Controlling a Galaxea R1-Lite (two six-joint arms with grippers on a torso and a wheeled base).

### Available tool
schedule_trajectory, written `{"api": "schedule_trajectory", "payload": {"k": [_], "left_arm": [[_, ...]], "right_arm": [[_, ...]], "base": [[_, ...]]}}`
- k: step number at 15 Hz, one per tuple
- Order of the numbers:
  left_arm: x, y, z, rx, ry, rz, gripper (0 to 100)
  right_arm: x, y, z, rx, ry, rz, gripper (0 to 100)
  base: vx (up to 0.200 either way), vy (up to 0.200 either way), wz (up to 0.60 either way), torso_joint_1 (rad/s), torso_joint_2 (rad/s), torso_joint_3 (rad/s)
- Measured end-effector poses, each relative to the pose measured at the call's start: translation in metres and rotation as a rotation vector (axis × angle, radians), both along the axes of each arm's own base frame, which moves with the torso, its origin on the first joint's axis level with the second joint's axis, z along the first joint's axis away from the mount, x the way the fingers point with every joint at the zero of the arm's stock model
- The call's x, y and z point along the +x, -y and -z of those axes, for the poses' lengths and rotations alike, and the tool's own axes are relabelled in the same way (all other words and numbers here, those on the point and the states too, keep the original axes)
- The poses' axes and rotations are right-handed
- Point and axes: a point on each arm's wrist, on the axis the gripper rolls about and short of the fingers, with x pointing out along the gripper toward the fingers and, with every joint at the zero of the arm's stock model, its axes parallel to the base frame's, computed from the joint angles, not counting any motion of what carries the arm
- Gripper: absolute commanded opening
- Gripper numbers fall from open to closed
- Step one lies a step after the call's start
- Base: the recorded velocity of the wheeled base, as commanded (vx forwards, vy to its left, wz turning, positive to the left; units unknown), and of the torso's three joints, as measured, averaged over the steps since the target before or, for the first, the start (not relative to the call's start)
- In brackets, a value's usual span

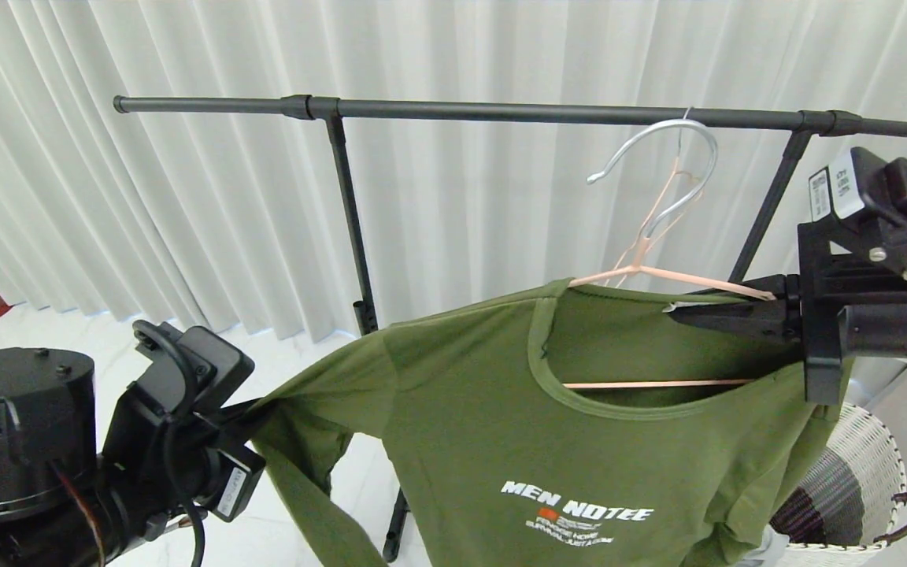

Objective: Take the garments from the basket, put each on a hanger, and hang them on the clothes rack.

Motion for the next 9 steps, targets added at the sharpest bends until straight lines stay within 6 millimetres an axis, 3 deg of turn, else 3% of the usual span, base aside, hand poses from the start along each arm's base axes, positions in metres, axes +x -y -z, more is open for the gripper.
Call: {"api": "schedule_trajectory", "payload": {"k": [4,5,9], "left_arm": [[-0.0033,-0.0059,0.0037,0.010,-0.007,-0.027,0],[-0.0035,-0.0059,0.0034,0.010,-0.006,-0.026,100],[-0.0050,-0.0062,0.0016,0.005,0.003,-0.025,100]], "right_arm": [[-0.0003,0.0012,-0.0005,0.001,0.002,0.004,0],[-0.0003,0.0015,-0.0006,0.001,0.003,0.006,0],[-0.0006,0.0018,-0.0009,0.000,0.005,0.012,0]], "base": [[0.000,0.000,0.00,0.000,0.00,0.000],[0.000,0.000,0.00,0.000,0.00,0.000],[0.000,0.000,0.00,0.000,0.00,0.000]]}}
